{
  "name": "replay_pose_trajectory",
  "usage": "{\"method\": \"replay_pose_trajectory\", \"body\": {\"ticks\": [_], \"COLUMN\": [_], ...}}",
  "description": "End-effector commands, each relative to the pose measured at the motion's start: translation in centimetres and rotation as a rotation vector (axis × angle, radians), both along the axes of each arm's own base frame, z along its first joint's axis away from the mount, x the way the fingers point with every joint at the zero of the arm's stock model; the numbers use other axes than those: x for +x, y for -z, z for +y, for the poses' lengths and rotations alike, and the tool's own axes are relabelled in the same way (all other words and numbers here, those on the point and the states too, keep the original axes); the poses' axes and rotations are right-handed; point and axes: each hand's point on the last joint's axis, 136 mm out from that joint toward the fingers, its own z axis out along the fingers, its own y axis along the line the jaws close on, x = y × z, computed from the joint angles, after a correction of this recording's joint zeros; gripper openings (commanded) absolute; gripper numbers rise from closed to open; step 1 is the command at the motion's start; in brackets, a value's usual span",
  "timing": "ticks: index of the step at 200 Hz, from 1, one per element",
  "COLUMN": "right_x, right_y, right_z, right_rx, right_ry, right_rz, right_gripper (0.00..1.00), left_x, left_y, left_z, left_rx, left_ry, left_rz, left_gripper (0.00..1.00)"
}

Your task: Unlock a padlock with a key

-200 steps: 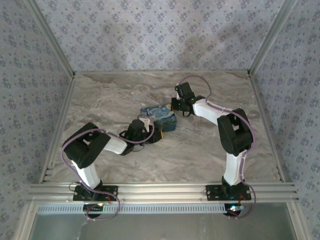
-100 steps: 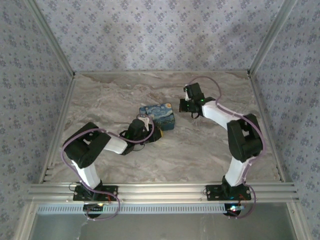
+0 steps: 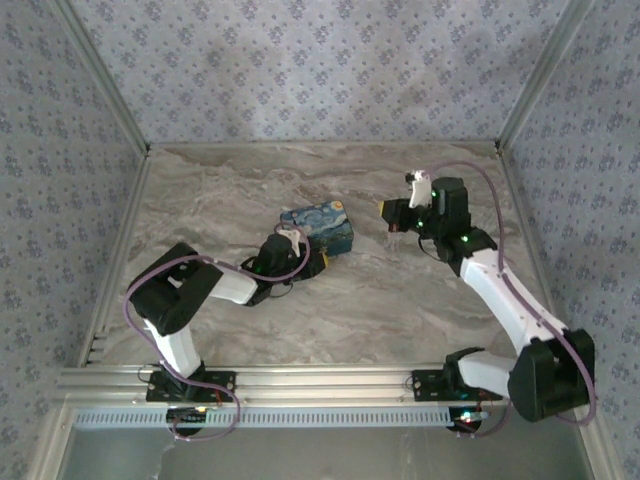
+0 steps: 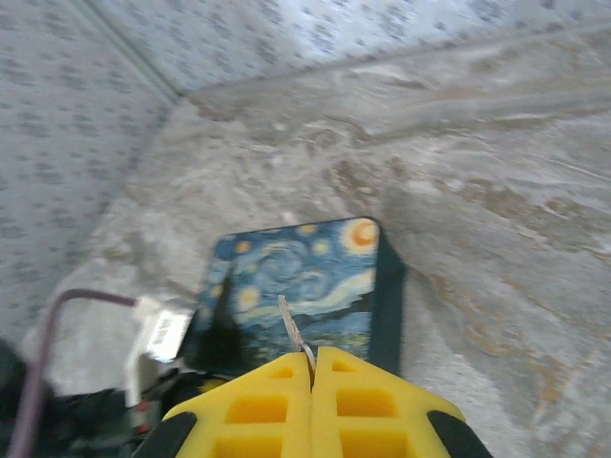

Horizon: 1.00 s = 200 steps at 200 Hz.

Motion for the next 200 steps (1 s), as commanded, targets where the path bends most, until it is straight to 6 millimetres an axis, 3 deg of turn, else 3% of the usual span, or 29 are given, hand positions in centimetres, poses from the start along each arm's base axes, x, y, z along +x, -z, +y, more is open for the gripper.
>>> {"method": "replay_pose_trajectory", "body": {"ticks": [1,48,93,200], "right_x": [-2.5,-5.7,-7.5,-5.3], "right_y": [-2.4,-4.8,-6.1,0.6], "right_z": [1.2,1.1,1.1,-0.8], "right_rx": [0.110,0.238,0.356,0.572], "right_ry": [-0.119,-0.177,-0.217,-0.017], "right_rz": [-0.054,-0.127,-0.156,0.088], "right_gripper": [0.00,0.00,0.00,0.00], "left_x": [1.0,1.3,1.8,2.4], "left_y": [-1.2,-1.5,-1.7,-3.6], "left_z": [-0.8,-1.1,-0.8,-0.7], "left_rx": [-0.024,-0.036,-0.058,-0.131], "left_ry": [-0.006,-0.005,-0.015,-0.021], "left_rz": [-0.032,-0.037,-0.033,-0.023], "left_gripper": [0.08,0.08,0.08,0.08]}}
